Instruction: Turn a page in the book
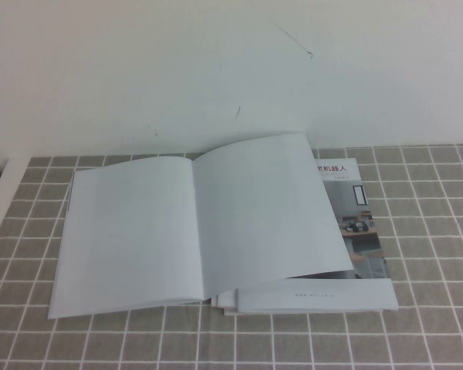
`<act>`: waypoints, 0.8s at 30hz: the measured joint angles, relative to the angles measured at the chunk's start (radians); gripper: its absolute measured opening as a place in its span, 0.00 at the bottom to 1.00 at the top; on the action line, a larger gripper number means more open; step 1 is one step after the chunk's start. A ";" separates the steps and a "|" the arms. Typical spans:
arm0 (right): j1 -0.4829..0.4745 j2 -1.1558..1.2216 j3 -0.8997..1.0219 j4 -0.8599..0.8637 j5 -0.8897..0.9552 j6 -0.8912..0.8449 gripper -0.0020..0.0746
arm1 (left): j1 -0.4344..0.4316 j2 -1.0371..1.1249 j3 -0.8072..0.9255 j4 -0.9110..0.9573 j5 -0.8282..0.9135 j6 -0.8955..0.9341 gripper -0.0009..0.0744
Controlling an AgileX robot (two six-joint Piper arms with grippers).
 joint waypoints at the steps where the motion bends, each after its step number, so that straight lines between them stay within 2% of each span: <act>1: 0.000 0.000 0.005 0.000 0.004 0.000 0.02 | 0.000 -0.024 0.039 0.034 -0.035 0.000 0.01; 7: 0.000 0.000 0.006 0.002 0.034 0.000 0.02 | 0.014 -0.196 0.344 0.117 -0.473 0.004 0.01; 10: 0.000 0.000 0.006 0.002 0.038 0.000 0.02 | 0.049 -0.247 0.488 0.117 -0.594 0.004 0.01; 15: 0.000 0.000 0.006 0.008 0.041 0.000 0.02 | 0.083 -0.251 0.539 0.117 -0.572 0.008 0.01; 21: 0.000 0.000 0.006 0.008 0.041 0.000 0.02 | 0.083 -0.254 0.536 0.054 -0.393 0.009 0.01; 24: 0.000 0.000 0.006 0.010 0.041 0.000 0.02 | 0.083 -0.256 0.534 0.040 -0.380 0.012 0.01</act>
